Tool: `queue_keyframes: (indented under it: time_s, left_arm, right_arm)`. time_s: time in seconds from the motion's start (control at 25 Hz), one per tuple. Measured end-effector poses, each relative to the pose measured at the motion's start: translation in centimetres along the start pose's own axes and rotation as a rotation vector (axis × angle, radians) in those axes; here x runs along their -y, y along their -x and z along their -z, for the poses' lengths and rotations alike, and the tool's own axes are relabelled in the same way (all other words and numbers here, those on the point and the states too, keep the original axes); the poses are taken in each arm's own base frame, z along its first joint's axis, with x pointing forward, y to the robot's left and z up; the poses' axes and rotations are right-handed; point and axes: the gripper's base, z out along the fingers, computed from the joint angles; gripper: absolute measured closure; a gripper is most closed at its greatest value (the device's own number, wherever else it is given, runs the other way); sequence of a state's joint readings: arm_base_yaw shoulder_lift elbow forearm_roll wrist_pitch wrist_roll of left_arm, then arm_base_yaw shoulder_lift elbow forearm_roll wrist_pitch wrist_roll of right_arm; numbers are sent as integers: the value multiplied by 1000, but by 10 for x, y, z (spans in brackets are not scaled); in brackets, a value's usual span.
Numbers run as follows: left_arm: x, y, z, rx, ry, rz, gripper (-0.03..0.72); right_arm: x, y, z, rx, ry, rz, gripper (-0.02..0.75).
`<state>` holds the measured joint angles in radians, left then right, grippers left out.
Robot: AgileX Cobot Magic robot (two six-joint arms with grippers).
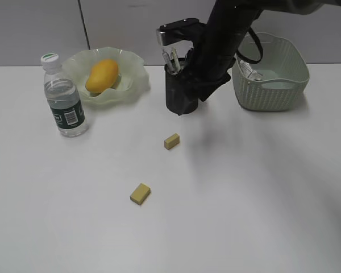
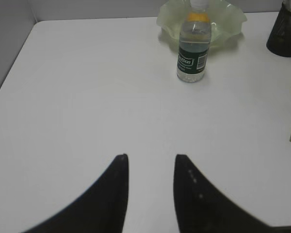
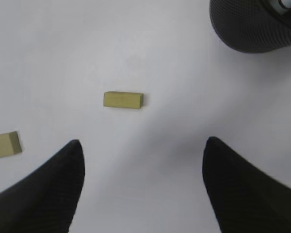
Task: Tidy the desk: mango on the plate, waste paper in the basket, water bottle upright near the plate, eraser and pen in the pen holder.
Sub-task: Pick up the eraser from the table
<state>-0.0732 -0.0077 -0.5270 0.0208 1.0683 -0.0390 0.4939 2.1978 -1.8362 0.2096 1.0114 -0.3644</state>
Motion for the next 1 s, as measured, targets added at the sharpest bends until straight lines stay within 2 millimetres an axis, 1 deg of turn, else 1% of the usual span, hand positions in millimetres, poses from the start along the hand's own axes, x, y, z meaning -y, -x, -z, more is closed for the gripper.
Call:
queue_keyframes:
  time_s: [0.28, 0.48, 0.6, 0.72, 0.92, 1.0]
  left_arm:
    - [0, 0, 0, 0, 0, 0, 442]
    - [0, 0, 0, 0, 0, 0, 442]
    - [0, 0, 0, 0, 0, 0, 442]
    - [0, 0, 0, 0, 0, 0, 442]
    - [0, 0, 0, 0, 0, 0, 442]
    - [0, 0, 0, 0, 0, 0, 442]
  right_arm:
    - [-1, 16, -33, -7, 15, 13, 143]
    - [-6, 21, -53, -41, 32, 7, 143]
    - [-8, 19, -64, -62, 37, -3, 143]
    - [-9, 18, -68, -74, 32, -11, 143]
    - [-9, 18, -68, -76, 27, -9, 143]
    - [-8, 16, -72, -86, 26, -17, 143]
